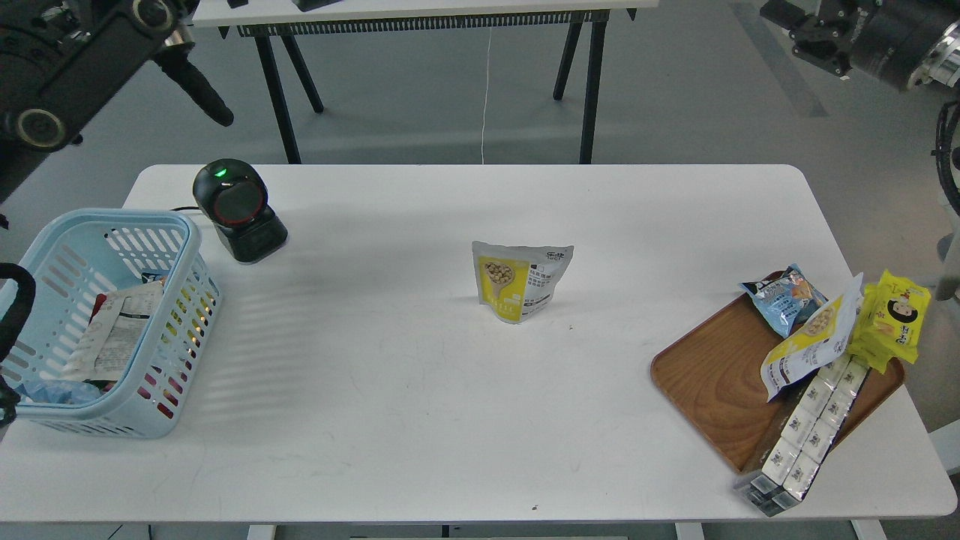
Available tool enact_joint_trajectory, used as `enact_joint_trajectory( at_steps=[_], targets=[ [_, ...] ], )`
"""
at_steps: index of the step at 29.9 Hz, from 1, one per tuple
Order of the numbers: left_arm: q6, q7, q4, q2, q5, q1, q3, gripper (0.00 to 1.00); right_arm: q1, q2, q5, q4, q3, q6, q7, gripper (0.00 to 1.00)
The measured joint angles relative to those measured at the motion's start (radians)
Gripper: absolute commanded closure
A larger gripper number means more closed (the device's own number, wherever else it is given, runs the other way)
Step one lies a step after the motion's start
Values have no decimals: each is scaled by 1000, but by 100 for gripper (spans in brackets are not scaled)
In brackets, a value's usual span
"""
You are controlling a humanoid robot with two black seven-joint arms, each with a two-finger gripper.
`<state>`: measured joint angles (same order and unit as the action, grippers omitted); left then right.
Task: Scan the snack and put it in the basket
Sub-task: 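Withdraw the right arm away from the bag, then reach the left gripper to the yellow bag and grasp its top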
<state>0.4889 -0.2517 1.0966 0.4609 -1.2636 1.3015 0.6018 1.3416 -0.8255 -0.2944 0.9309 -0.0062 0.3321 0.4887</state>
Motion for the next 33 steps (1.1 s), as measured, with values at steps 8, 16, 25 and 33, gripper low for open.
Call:
enact_joint_trajectory(
  at_steps=[8, 16, 25, 33],
  targets=[
    [0, -98, 9, -118, -373, 52, -110, 11, -54, 53, 459, -169, 14, 132, 0, 1],
    [0, -227, -15, -228, -774, 105, -270, 13, -237, 99, 708, -224, 198, 156, 0, 1],
    [0, -237, -147, -326, -918, 98, -414, 18, -532, 179, 777, -224, 558, 157, -52, 1],
    [-69, -237, -224, -331, -918, 74, -551, 22, -576, 199, 776, -212, 595, 157, -71, 1]
  ],
)
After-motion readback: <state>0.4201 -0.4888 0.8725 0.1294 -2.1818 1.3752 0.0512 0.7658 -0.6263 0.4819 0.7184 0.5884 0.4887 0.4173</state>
